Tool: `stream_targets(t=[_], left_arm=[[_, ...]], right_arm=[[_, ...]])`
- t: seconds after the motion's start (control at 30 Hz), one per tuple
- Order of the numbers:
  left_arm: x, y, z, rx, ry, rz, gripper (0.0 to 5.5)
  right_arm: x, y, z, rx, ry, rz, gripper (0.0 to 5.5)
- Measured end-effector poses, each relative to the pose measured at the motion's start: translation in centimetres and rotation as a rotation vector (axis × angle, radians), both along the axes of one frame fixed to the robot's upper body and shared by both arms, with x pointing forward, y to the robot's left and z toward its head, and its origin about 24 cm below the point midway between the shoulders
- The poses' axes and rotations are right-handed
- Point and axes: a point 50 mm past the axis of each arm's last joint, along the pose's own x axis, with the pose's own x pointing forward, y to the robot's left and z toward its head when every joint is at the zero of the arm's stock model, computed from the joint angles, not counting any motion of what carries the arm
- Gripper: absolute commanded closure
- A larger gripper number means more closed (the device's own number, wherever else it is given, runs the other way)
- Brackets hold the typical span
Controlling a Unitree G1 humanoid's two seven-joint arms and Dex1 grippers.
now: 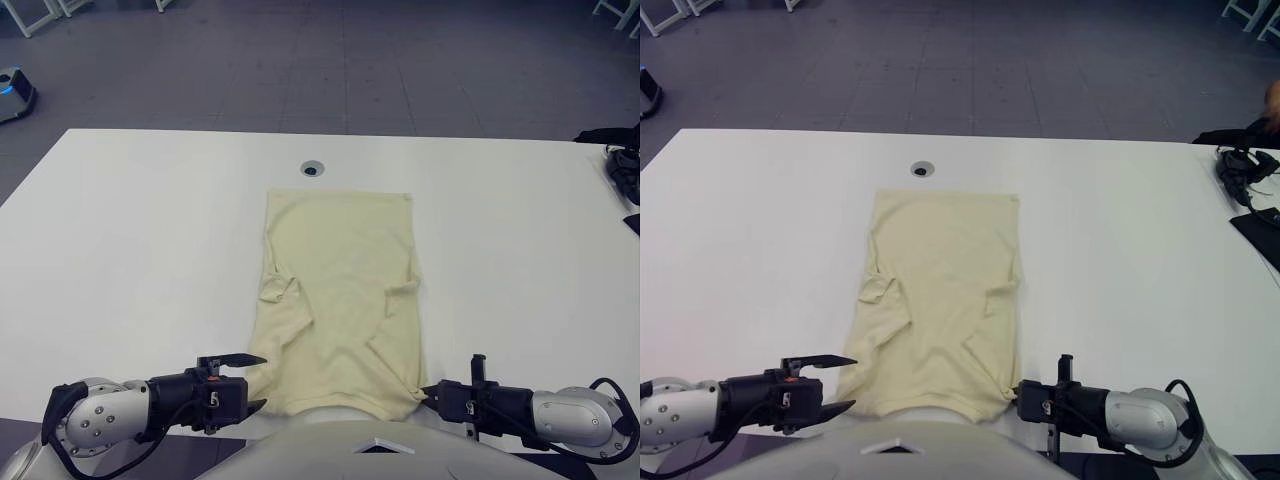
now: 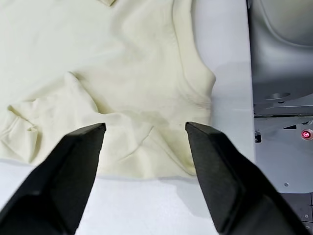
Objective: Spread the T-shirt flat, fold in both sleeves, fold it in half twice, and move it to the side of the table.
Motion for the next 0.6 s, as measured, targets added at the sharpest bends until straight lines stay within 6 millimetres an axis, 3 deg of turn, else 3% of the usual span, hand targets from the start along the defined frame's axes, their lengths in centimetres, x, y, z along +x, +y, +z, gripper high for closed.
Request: stream_targets(t=[0.37, 0.6], left_arm=[[-0.9, 0.2, -0.7, 0.061, 0.084, -0.046, 0.10], [-0.5, -0.3, -1.9, 0.101, 0.087, -0.064, 0.10]], right_arm=[[0.0, 0.1, 0.0, 0.003, -0.004, -0.003, 5.46], [-0.1, 0.2, 0.1, 0.005, -0.005, -0.003, 5.46]])
